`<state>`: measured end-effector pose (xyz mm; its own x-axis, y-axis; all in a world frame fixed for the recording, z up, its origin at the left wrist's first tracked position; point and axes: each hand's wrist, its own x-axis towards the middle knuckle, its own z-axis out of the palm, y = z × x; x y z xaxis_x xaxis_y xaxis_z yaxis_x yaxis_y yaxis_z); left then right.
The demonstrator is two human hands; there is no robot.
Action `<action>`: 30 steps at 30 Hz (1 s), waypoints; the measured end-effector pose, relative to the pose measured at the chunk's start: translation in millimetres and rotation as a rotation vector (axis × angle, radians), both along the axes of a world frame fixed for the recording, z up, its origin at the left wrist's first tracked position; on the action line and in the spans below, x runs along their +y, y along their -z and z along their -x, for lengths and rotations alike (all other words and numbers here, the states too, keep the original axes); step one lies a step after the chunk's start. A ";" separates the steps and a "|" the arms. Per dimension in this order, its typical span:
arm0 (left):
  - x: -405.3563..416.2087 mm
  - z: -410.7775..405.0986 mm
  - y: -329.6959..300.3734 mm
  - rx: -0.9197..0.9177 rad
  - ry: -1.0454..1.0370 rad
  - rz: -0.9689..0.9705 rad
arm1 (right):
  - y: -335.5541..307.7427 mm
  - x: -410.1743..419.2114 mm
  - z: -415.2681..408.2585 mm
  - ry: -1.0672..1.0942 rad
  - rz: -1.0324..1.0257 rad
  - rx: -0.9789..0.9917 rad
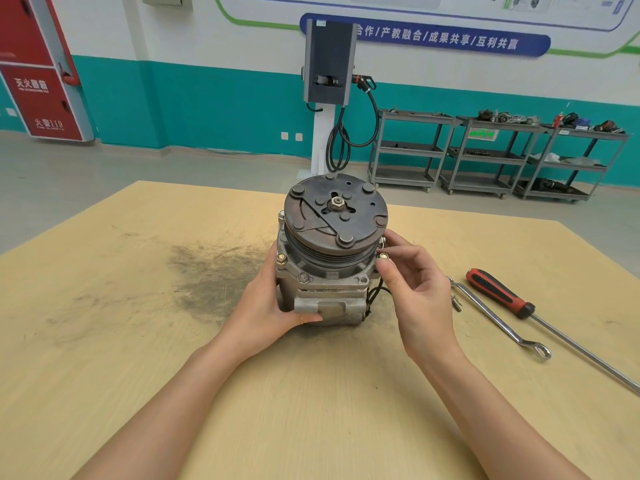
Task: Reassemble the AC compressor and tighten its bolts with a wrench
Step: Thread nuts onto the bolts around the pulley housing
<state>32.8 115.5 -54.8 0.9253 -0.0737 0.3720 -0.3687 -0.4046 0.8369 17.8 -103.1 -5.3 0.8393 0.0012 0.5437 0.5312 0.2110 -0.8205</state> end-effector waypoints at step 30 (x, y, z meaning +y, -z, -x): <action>1.9 -0.7 2.5 -0.007 -0.016 -0.021 | -2.8 -1.9 0.9 -0.007 -0.009 0.015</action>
